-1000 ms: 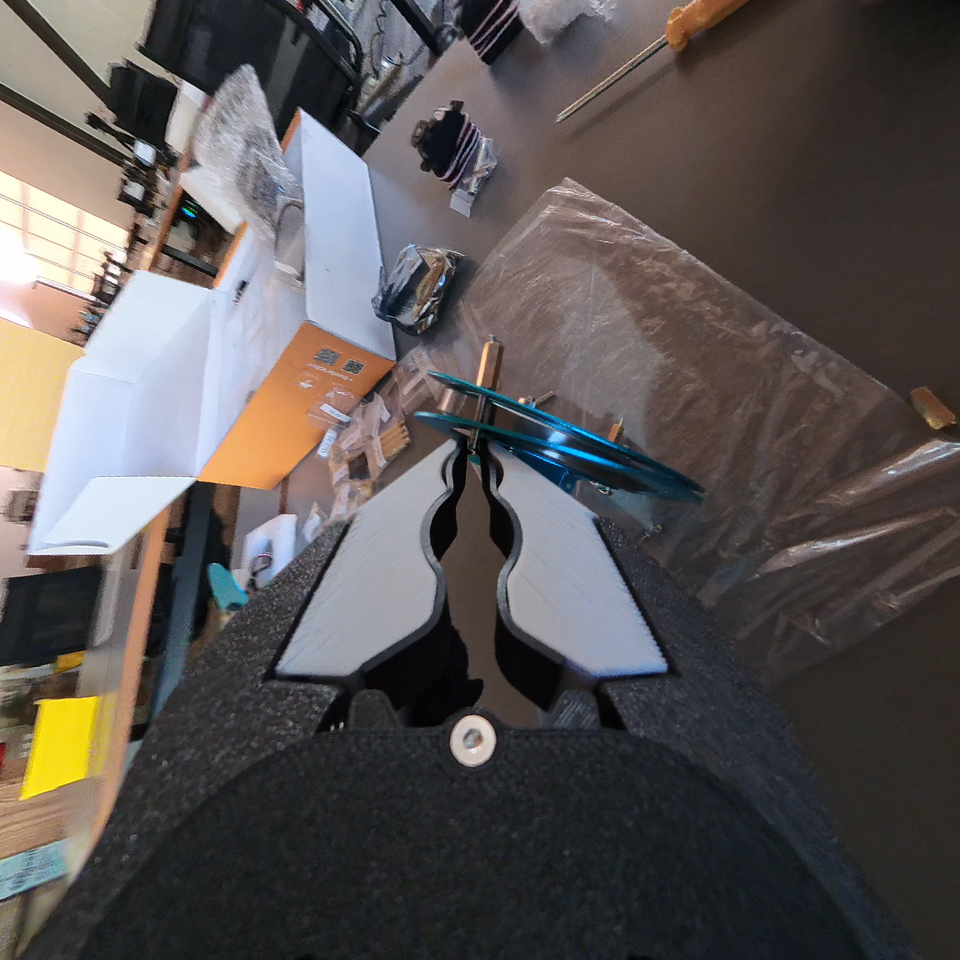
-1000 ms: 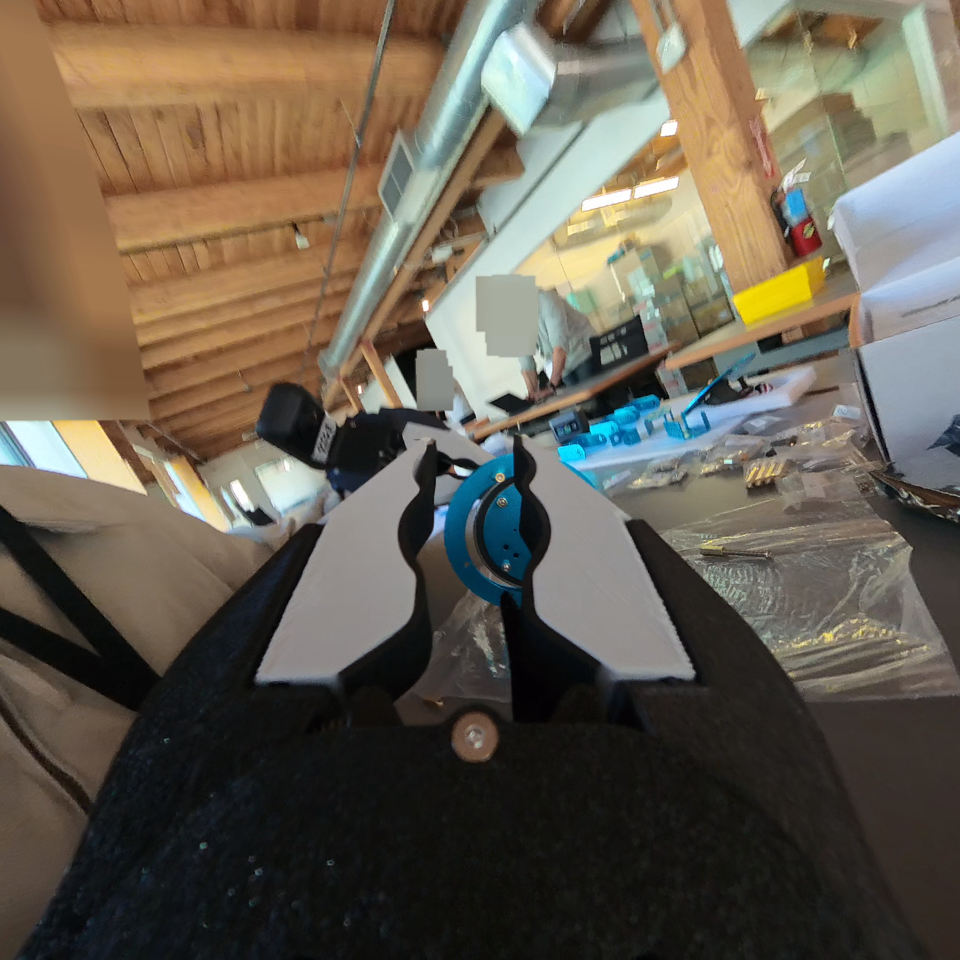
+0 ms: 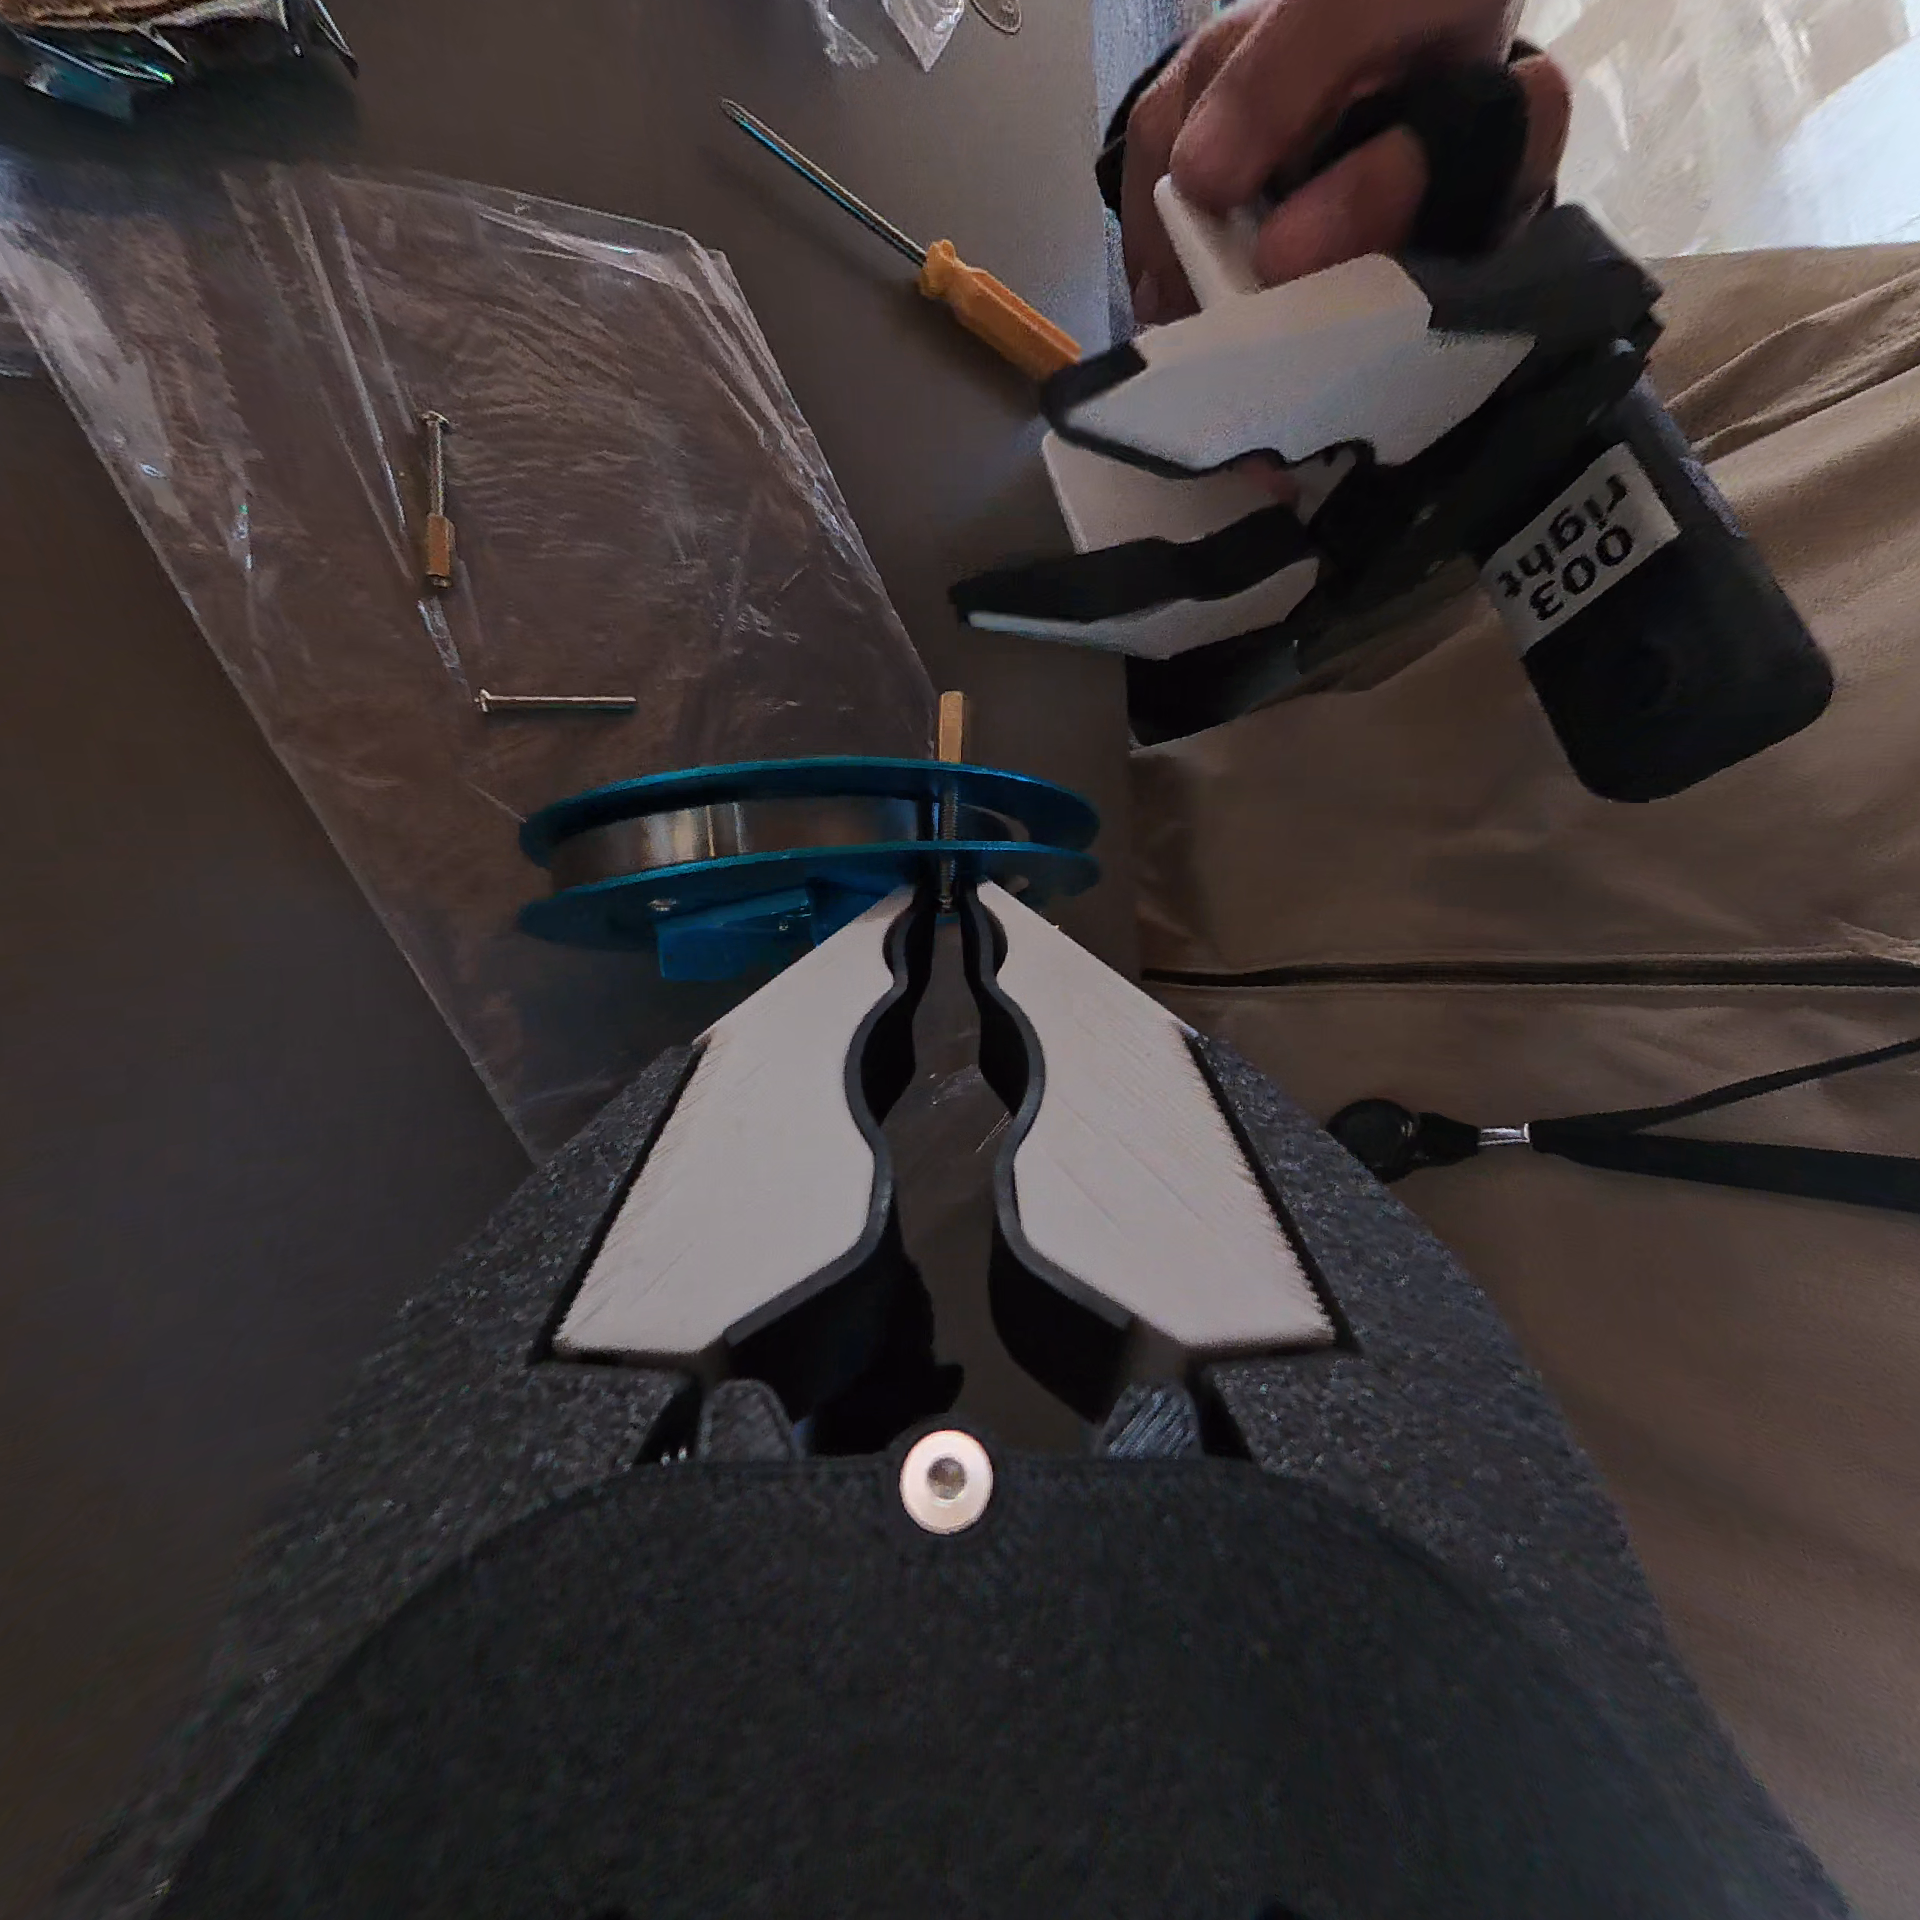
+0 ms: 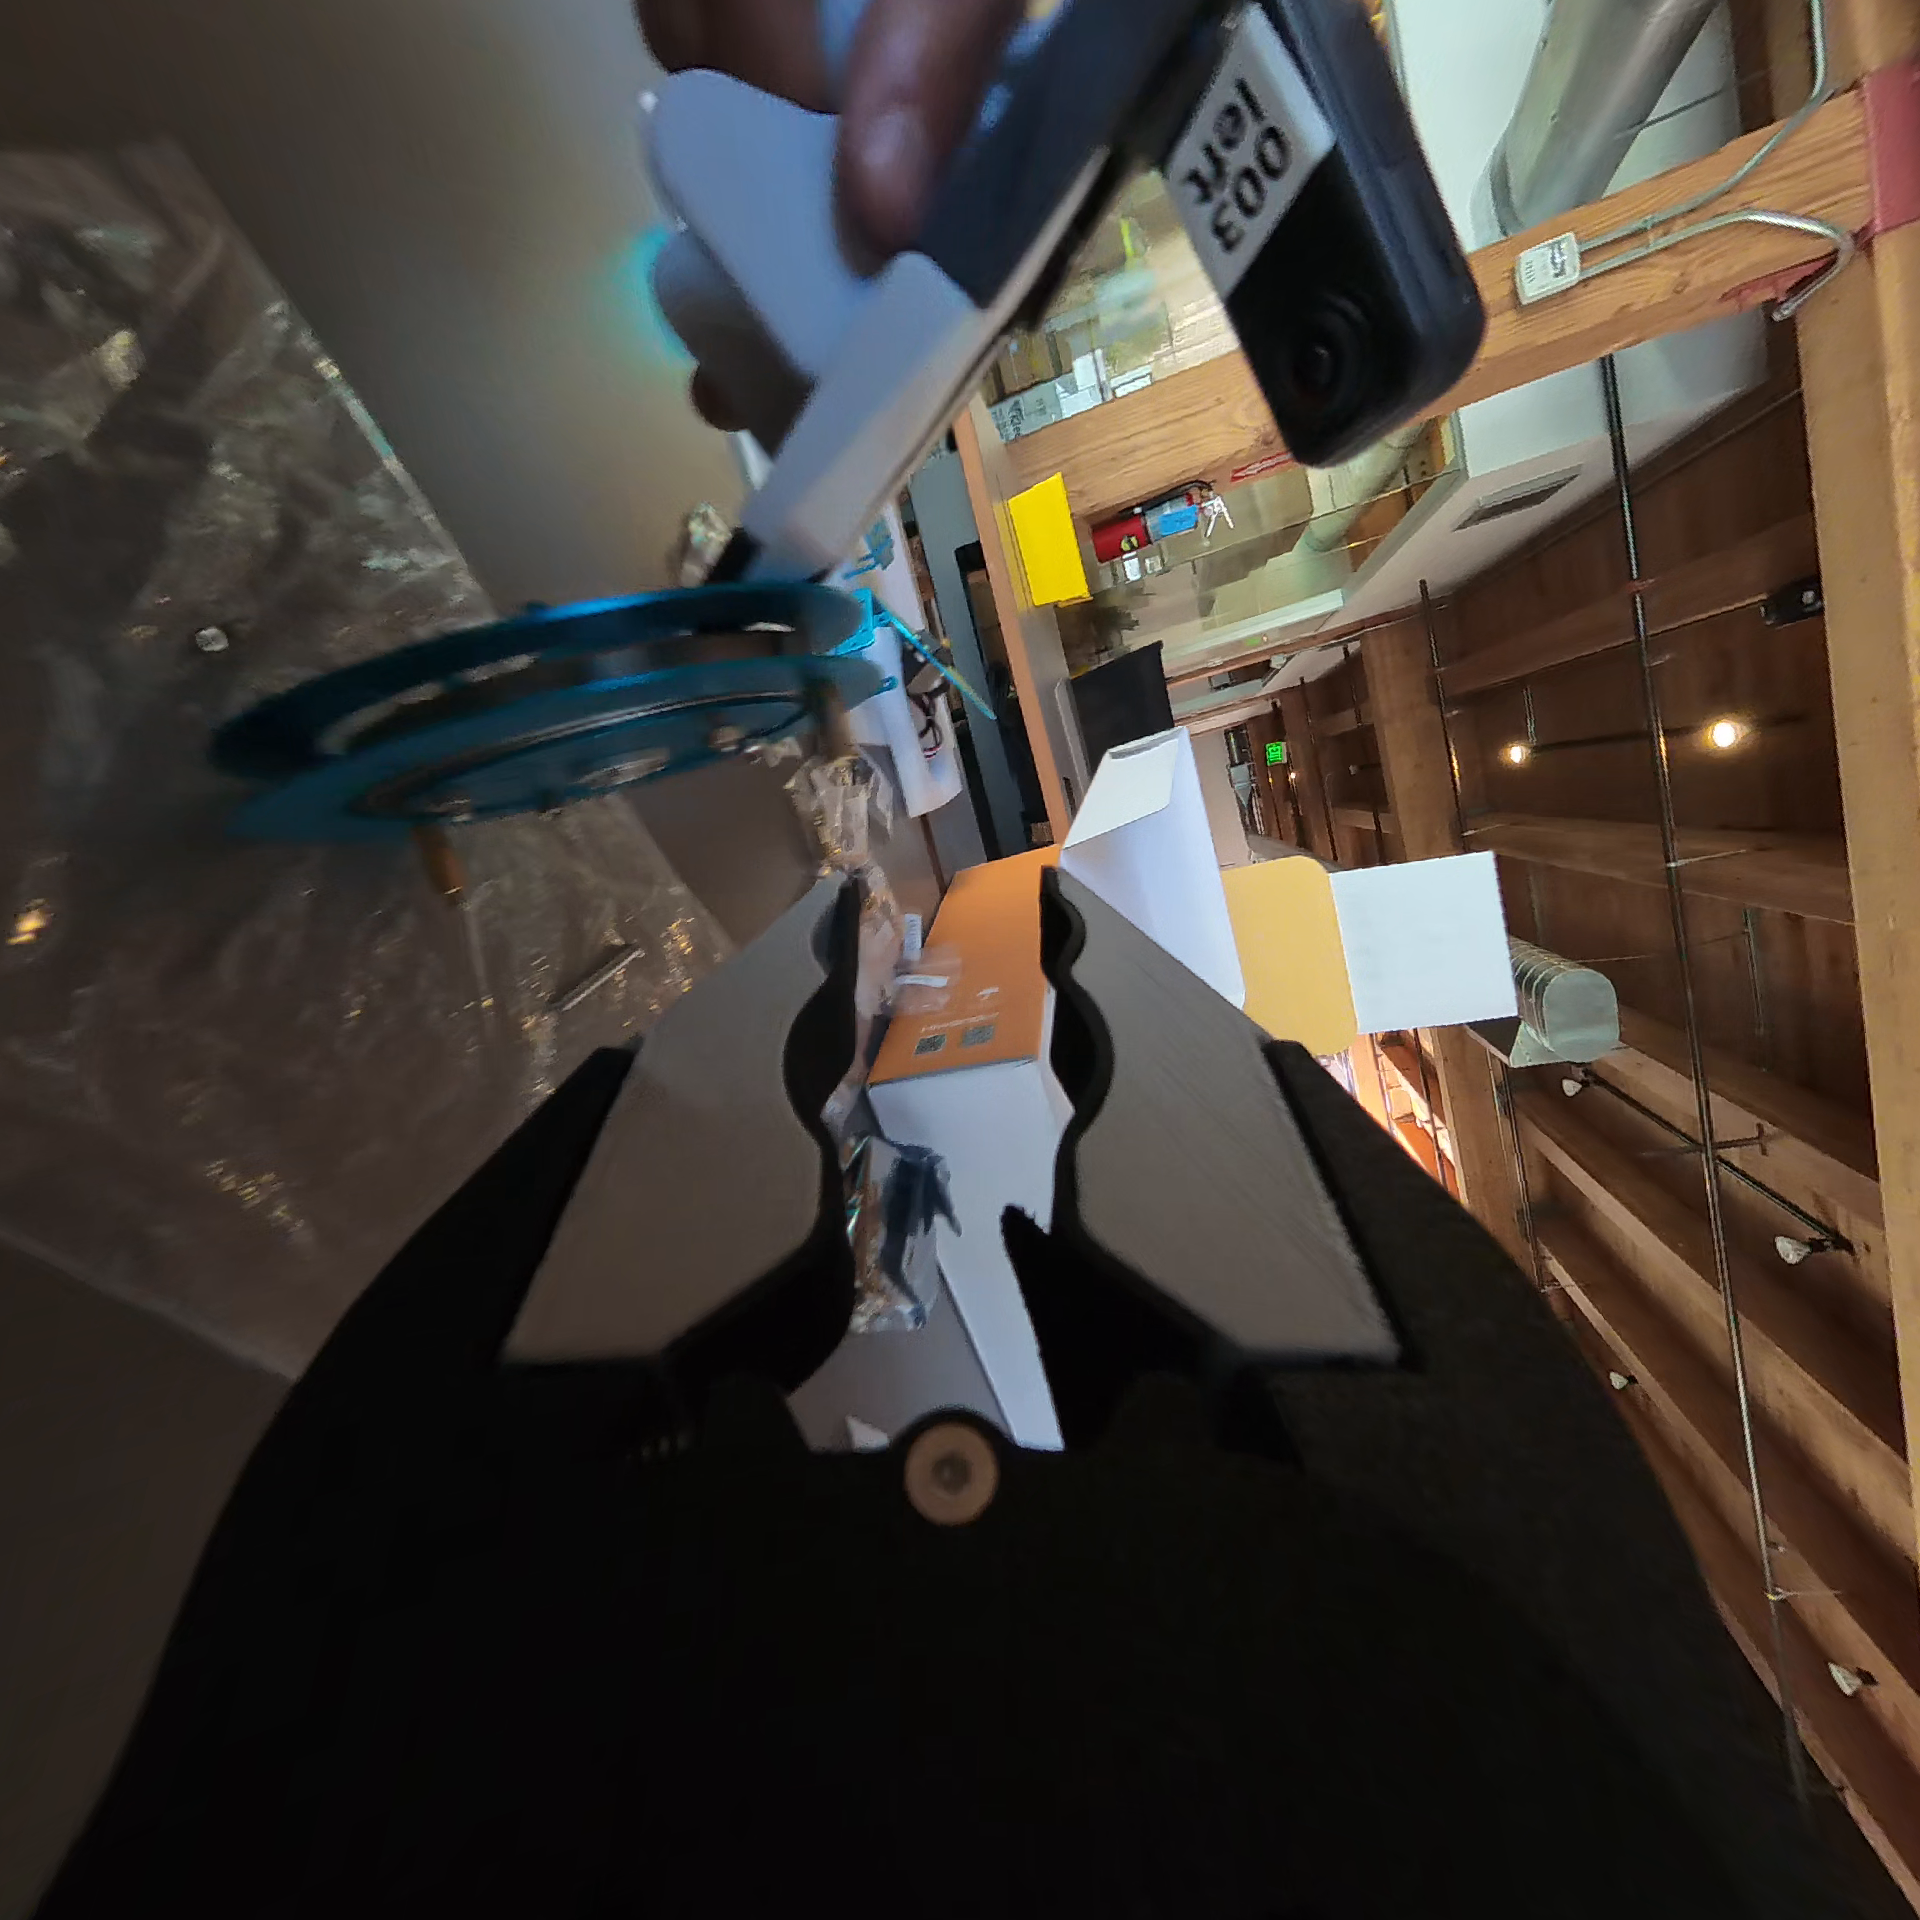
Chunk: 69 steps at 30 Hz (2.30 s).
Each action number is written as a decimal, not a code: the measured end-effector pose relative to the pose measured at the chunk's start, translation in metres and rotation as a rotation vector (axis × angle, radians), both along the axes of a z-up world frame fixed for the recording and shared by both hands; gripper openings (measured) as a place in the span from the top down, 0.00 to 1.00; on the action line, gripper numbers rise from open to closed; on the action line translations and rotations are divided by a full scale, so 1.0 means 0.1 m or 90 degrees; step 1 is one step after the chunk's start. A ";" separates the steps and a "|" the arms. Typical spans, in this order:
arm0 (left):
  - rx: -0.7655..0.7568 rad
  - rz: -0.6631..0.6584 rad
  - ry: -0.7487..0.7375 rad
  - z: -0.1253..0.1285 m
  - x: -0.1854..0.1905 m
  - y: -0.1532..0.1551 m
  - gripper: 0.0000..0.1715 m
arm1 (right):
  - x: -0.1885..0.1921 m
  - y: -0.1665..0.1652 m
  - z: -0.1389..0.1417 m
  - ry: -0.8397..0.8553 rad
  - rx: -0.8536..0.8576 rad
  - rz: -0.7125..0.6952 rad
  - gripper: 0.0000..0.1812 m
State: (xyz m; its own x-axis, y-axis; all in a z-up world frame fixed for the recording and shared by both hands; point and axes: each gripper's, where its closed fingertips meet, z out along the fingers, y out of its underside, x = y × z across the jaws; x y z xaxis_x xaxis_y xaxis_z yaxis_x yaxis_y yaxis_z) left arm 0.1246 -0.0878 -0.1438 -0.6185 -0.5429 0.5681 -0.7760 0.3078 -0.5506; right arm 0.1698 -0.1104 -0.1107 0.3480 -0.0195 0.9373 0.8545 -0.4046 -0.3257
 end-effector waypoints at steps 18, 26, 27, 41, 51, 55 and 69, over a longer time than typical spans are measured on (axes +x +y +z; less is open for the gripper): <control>0.038 -0.027 -0.036 -0.02 -0.05 -0.14 0.98 | 0.05 -0.13 -0.14 0.018 0.008 -0.052 0.79; -0.025 -0.006 0.009 0.00 -0.02 -0.12 0.98 | 0.05 -0.13 0.05 -0.079 0.086 -0.048 0.80; -0.033 -0.003 0.013 0.00 -0.01 -0.12 0.98 | 0.05 -0.14 0.08 -0.105 0.105 -0.049 0.80; -0.090 0.006 0.048 0.02 0.02 -0.09 0.98 | 0.10 -0.07 -0.09 -0.209 0.100 -0.083 0.81; -0.068 -0.013 0.043 0.01 0.03 -0.09 0.98 | -0.11 0.21 -0.16 -0.243 0.059 -0.001 0.94; -0.015 -0.009 0.006 0.00 0.06 -0.03 0.98 | -0.08 0.29 -0.16 -0.235 0.008 0.011 0.97; 0.473 -0.049 -0.418 -0.04 0.06 -0.01 0.99 | -0.20 0.22 -0.24 0.277 -0.328 0.089 0.98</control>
State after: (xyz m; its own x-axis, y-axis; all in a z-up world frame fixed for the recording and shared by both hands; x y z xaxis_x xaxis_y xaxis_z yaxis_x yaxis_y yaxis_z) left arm 0.1305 -0.0884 -0.1480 -0.7368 -0.5675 -0.3675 -0.3501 0.7852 -0.5107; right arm 0.1497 -0.0880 -0.1347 0.6615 0.4644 0.5889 0.7452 -0.4951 -0.4466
